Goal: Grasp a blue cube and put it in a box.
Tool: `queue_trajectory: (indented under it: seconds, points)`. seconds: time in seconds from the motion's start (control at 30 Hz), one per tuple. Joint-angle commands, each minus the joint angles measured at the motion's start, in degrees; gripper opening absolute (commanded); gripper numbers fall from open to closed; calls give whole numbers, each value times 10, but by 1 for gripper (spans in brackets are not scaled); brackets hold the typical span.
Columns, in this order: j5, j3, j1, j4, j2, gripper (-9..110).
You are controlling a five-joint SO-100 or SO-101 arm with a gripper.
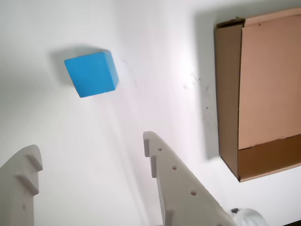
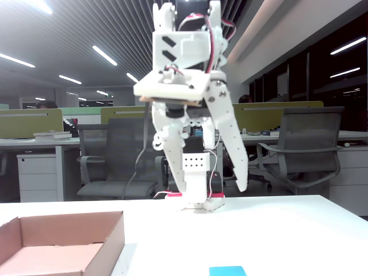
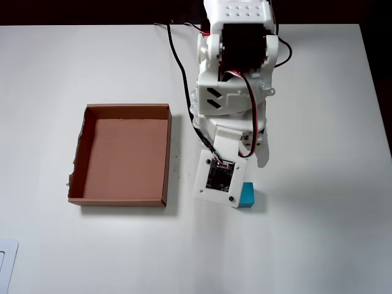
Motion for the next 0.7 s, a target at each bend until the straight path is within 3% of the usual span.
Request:
queue_trajectory:
  seconds: [0.0, 0.67]
  points:
    - [3, -40, -9, -6, -13, 28]
    - [-25, -89, -12, -38, -152, 30]
